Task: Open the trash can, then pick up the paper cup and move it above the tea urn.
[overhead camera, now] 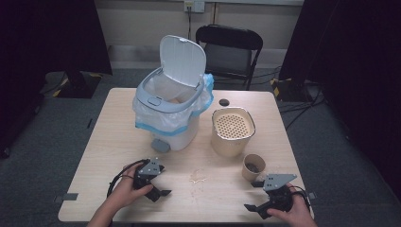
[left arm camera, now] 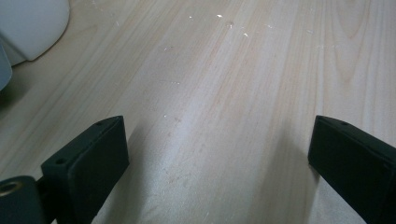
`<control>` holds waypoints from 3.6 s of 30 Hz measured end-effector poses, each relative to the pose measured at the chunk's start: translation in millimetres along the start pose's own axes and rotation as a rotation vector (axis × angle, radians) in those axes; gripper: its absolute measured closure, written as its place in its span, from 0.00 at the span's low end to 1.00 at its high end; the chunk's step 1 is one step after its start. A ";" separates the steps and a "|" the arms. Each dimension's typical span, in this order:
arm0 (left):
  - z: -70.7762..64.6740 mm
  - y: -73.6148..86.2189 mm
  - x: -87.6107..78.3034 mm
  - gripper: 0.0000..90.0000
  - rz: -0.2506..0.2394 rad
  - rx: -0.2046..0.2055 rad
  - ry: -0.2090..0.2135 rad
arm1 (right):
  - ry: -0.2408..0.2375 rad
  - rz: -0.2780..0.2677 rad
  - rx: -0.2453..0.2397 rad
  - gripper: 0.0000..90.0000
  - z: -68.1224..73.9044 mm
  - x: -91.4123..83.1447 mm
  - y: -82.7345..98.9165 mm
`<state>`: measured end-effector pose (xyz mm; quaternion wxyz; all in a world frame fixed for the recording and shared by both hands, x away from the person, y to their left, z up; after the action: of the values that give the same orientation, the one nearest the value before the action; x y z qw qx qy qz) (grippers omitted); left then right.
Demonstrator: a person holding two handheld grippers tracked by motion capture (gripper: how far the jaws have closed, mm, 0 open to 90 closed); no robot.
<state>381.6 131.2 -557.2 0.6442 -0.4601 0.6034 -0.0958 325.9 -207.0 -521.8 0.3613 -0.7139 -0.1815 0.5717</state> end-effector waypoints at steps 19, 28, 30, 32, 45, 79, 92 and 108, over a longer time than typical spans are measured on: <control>-0.1 0.1 -0.2 0.05 0.003 0.002 0.003 | 0.066 0.010 0.053 0.17 -20.9 -7.3 16.4; 0.0 0.5 -0.2 0.04 0.009 0.003 0.002 | 0.123 -0.004 0.099 0.18 -34.7 -8.4 22.1; -0.1 0.5 -0.1 0.04 0.010 0.004 0.002 | 0.132 -0.006 0.115 0.18 -38.9 -8.3 23.5; -0.1 0.5 -0.1 0.04 0.010 0.004 0.002 | 0.145 -0.008 0.124 0.18 -42.2 -8.3 23.9; -0.4 0.1 0.1 0.04 0.006 0.007 0.005 | 0.214 -0.080 0.183 0.17 -62.4 -3.2 16.8; -2.1 -0.1 2.2 0.00 0.007 0.009 0.013 | 0.313 -0.228 0.192 0.24 -78.1 18.3 5.2; -2.1 0.0 2.2 0.00 0.008 0.009 0.013 | 0.327 -0.278 0.178 0.27 -79.5 17.7 0.6; -2.1 0.0 2.2 0.00 0.008 0.009 0.013 | 0.333 -0.269 0.159 0.29 -80.4 15.2 -3.1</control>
<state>380.3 128.7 -558.4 0.6427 -0.4542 0.6090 -0.0989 406.9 -219.5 -523.1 0.5144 -0.7371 -0.1675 0.4050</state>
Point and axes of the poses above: each handheld gripper's, and its own axes: x roughly forward along the jaws, y roughly out of its underside, z roughly to its left, the point moved 8 cm from there along x, roughly forward along the jaws, and after that the axes turned 11 degrees about -x, right-handed, at the moved point
